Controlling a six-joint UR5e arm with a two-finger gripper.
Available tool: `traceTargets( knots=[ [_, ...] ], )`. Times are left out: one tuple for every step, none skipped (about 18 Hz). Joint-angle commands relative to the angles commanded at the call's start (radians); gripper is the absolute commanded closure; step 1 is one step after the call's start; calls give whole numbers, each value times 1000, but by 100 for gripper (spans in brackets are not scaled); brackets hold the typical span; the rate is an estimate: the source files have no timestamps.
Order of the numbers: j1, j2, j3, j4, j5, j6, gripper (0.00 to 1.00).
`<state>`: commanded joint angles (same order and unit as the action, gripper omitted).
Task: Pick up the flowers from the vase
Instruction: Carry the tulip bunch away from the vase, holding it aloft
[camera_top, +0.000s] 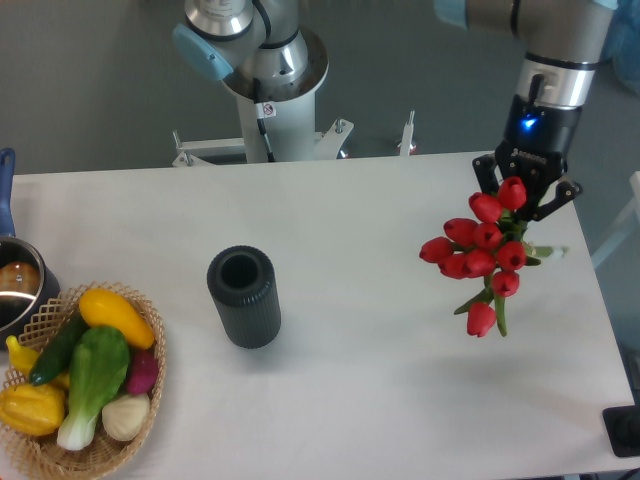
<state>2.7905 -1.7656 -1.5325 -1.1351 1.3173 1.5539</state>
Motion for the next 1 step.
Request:
traceTargets(
  knots=[
    [-11, -2, 2, -3, 43, 0, 100]
  ],
)
